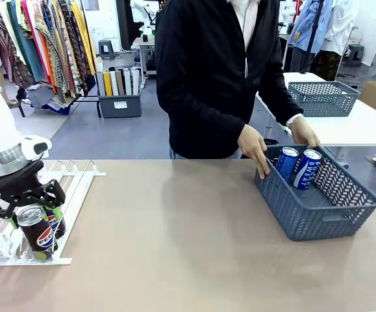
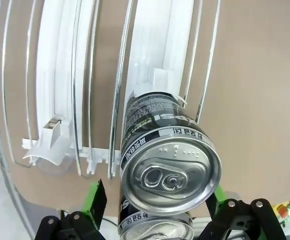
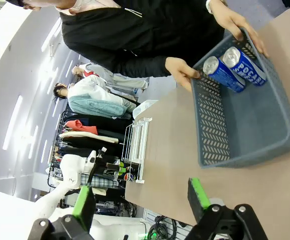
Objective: Retrieve and store the cans from the dispenser.
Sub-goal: Pick up one can from the Automatic Can Dispenser and place it in the middle of the table.
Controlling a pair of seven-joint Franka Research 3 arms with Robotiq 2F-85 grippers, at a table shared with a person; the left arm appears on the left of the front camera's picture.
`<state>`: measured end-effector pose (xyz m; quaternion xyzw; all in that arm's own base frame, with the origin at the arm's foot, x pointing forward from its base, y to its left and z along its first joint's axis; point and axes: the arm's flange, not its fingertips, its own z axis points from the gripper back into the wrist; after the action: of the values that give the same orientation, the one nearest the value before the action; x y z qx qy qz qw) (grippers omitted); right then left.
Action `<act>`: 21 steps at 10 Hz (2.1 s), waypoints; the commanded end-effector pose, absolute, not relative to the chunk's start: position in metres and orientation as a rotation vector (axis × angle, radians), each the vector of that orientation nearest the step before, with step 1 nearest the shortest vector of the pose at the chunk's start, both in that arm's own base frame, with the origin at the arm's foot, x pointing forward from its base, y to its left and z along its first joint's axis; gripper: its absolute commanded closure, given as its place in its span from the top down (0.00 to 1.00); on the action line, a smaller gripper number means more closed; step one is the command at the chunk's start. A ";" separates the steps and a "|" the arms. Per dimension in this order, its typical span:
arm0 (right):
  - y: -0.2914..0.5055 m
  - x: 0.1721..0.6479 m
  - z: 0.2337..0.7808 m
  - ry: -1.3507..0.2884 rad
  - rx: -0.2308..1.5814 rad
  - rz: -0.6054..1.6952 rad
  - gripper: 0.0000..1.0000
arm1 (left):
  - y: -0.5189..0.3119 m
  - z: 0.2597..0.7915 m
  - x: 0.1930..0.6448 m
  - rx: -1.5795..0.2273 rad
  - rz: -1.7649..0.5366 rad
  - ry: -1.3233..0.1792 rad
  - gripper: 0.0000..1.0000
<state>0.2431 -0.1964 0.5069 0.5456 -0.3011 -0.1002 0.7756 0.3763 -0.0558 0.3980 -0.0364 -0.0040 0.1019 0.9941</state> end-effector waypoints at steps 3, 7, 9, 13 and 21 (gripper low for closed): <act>-0.197 0.246 0.509 -0.685 1.193 -0.200 1.00 | -0.051 0.408 0.372 -0.070 0.205 0.021 1.00; -0.197 0.246 0.509 -0.685 1.193 -0.200 1.00 | -0.052 0.409 0.372 -0.091 0.192 0.038 1.00; -0.197 0.246 0.509 -0.685 1.193 -0.200 1.00 | -0.053 0.409 0.372 -0.087 0.188 0.033 0.17; -0.197 0.246 0.509 -0.685 1.193 -0.200 1.00 | -0.053 0.409 0.372 -0.093 0.194 0.031 0.00; -0.197 0.246 0.509 -0.685 1.193 -0.200 1.00 | -0.033 0.580 0.317 -0.112 0.224 -0.126 0.00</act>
<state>0.2432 -0.1964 0.5067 0.5457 -0.3009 -0.1003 0.7756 0.3165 -0.0391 0.5644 -0.0646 -0.0411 0.0956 0.9925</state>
